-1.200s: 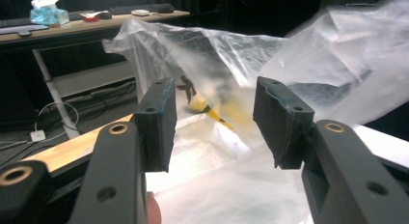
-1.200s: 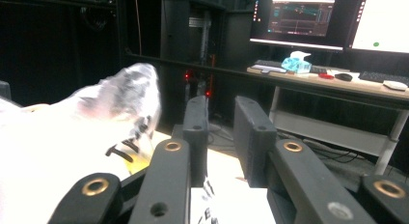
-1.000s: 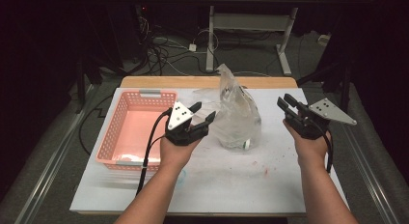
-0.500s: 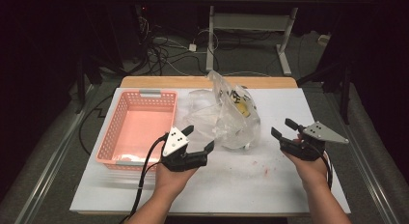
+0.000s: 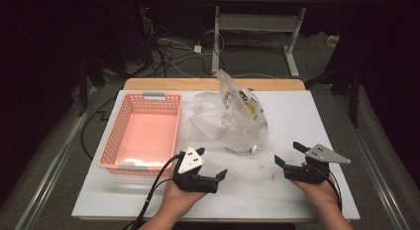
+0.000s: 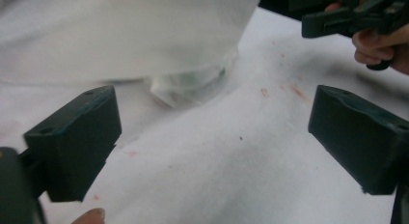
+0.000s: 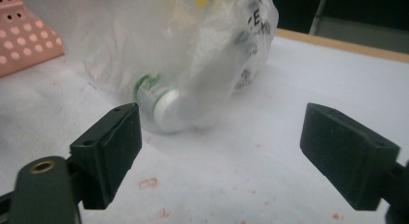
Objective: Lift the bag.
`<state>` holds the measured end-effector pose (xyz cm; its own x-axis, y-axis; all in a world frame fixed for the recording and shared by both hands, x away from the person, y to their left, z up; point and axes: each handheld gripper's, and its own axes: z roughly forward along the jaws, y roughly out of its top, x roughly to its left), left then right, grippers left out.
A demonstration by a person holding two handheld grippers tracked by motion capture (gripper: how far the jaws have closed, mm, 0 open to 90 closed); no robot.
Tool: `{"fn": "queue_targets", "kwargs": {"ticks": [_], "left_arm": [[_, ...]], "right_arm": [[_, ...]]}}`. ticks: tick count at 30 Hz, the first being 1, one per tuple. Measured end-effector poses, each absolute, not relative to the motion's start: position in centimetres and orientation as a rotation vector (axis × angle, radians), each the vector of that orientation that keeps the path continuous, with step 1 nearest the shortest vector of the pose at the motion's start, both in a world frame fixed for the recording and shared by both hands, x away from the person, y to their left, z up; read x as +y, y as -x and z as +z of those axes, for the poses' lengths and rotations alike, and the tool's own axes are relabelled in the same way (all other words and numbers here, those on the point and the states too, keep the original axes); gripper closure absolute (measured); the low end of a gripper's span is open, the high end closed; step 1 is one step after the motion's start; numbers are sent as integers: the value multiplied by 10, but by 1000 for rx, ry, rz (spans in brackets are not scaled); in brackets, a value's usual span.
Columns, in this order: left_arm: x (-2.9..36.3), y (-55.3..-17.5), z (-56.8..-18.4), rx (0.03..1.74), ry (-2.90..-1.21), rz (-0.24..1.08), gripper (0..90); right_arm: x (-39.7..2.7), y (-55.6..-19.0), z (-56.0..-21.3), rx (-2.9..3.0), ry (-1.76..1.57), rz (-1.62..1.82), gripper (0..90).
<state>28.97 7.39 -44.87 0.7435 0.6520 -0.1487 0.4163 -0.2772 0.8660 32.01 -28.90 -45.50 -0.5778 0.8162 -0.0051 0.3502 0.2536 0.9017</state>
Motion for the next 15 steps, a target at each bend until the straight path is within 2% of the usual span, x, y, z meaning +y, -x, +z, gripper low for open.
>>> {"fn": "queue_targets", "kwargs": {"ticks": [5,15], "left_arm": [[69,-296,-466,841,-1973,248,0],[64,-304,-490,870,-2055,311,0]], "right_arm": [[-290,-320,-461,2071,-1083,1257,0],[-293,-316,-466,2065,-1071,1230,0]]}}
